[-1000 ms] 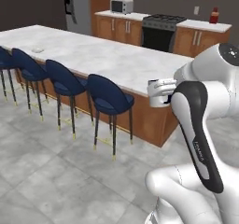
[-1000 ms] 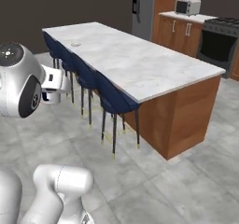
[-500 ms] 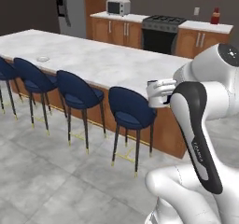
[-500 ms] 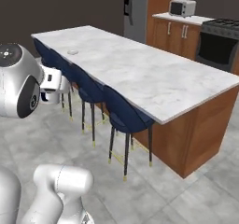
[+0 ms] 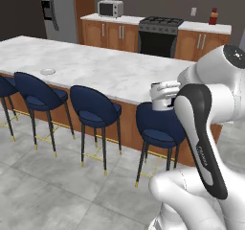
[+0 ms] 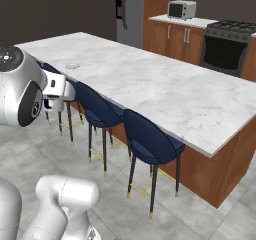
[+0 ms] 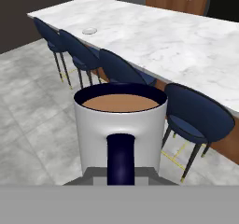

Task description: Pick the cup of tea, navigate to the dining table, and place it on the saucer.

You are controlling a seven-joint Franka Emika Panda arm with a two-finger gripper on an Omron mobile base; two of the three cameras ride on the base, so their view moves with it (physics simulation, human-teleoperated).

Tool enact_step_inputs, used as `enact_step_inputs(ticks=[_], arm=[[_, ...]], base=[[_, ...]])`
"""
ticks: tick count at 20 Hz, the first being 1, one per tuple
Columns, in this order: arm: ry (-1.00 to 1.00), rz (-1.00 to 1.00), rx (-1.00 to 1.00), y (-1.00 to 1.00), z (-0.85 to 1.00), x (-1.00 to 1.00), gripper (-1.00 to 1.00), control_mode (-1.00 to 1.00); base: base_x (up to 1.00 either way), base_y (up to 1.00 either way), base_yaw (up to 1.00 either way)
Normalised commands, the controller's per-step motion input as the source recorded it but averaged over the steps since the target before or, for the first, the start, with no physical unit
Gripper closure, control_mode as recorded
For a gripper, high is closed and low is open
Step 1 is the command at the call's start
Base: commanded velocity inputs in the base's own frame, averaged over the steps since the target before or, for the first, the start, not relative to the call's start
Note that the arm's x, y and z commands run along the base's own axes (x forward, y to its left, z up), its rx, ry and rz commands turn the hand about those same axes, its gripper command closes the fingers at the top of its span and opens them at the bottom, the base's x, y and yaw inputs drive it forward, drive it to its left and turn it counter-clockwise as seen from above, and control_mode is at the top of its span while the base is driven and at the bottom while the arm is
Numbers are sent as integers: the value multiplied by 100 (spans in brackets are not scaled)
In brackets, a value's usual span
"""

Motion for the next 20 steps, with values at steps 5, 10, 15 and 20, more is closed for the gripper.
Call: enact_step_inputs(ticks=[5, 10, 15, 20], arm=[[0, 0, 0, 0, 0, 0, 100, 100], [0, 0, 0, 0, 0, 0, 100, 100], [0, 0, 0, 0, 0, 0, 100, 100], [0, 0, 0, 0, 0, 0, 100, 100]], base=[[100, 100, -26], [100, 100, -27], [100, 100, -26], [100, 100, -27]])
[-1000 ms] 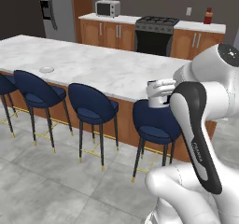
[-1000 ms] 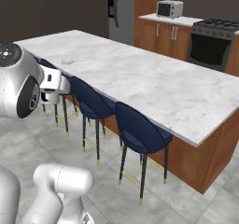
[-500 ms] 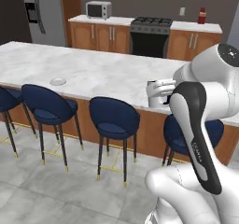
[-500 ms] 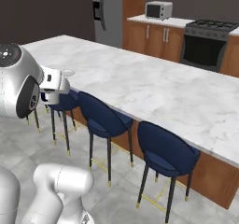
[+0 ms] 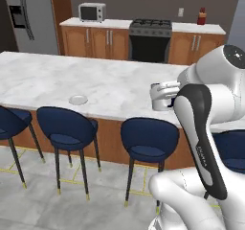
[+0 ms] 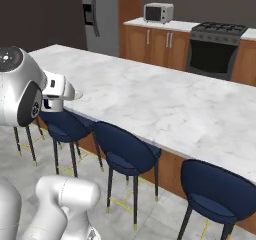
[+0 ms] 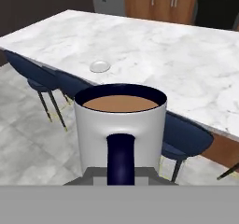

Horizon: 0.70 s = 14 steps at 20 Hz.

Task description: Pick the cup of tea, navigate to the dining table, and place it on the saucer.

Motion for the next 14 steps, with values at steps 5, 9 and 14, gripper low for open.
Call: enact_step_inputs(ticks=[5, 9, 14], arm=[[0, 0, 0, 0, 0, 0, 100, 100], [0, 0, 0, 0, 0, 0, 100, 100], [0, 0, 0, 0, 0, 0, 100, 100]], base=[[100, 100, -29], [100, 100, -25], [99, 100, -19]])
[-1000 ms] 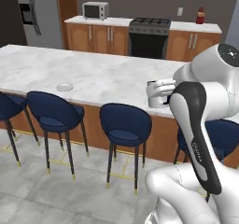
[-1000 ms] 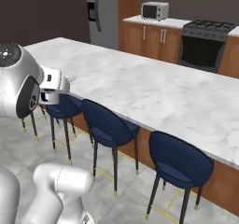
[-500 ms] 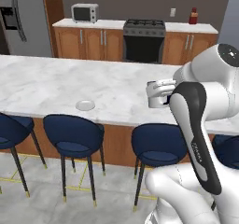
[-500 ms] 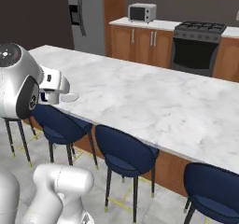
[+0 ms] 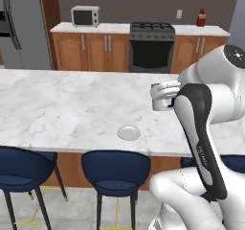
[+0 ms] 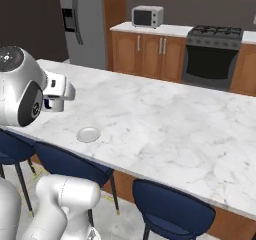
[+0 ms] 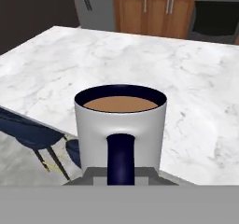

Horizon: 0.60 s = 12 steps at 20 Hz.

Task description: Pick the cup of tea, navigate to the dining table, and place it on the saucer.

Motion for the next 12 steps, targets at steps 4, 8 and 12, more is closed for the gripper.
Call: enact_step_inputs(ticks=[4, 8, 12], arm=[[0, 0, 0, 0, 0, 0, 100, 100], [0, 0, 0, 0, 0, 0, 100, 100], [0, 0, 0, 0, 0, 0, 100, 100]], base=[[88, 100, -17], [100, 88, -21], [81, 56, -6]])
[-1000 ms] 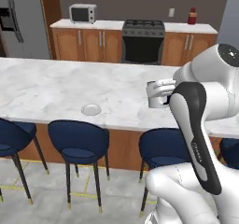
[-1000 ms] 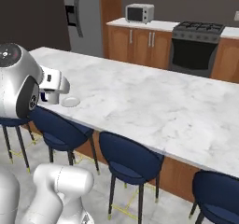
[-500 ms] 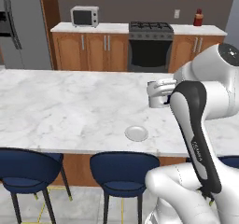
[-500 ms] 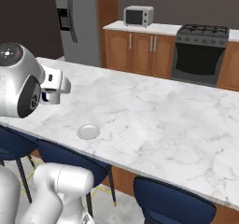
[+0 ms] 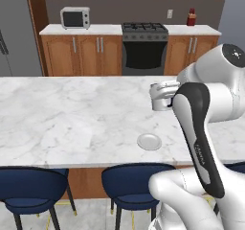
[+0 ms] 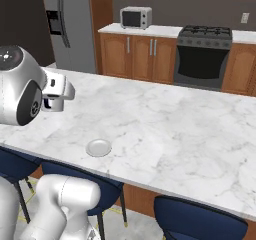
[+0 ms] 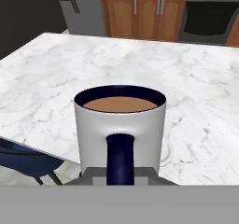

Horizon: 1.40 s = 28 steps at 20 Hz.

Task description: Pick the cup of tea, navigate to the dining table, and place it on the saucer.

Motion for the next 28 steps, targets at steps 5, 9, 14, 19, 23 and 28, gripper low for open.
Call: enact_step_inputs(ticks=[5, 9, 14, 19, 23, 28], arm=[[0, 0, 0, 0, 0, 0, 100, 100], [0, 0, 0, 0, 0, 0, 100, 100], [0, 0, 0, 0, 0, 0, 100, 100], [0, 0, 0, 0, 0, 0, 100, 100], [0, 17, 0, -40, -39, 28, 100, -100], [0, 41, 0, -71, -50, 25, 100, -100]], base=[[5, 2, 0], [0, 0, 0], [0, 0, 0], [4, -3, 0], [0, 0, 0], [0, 0, 0]])
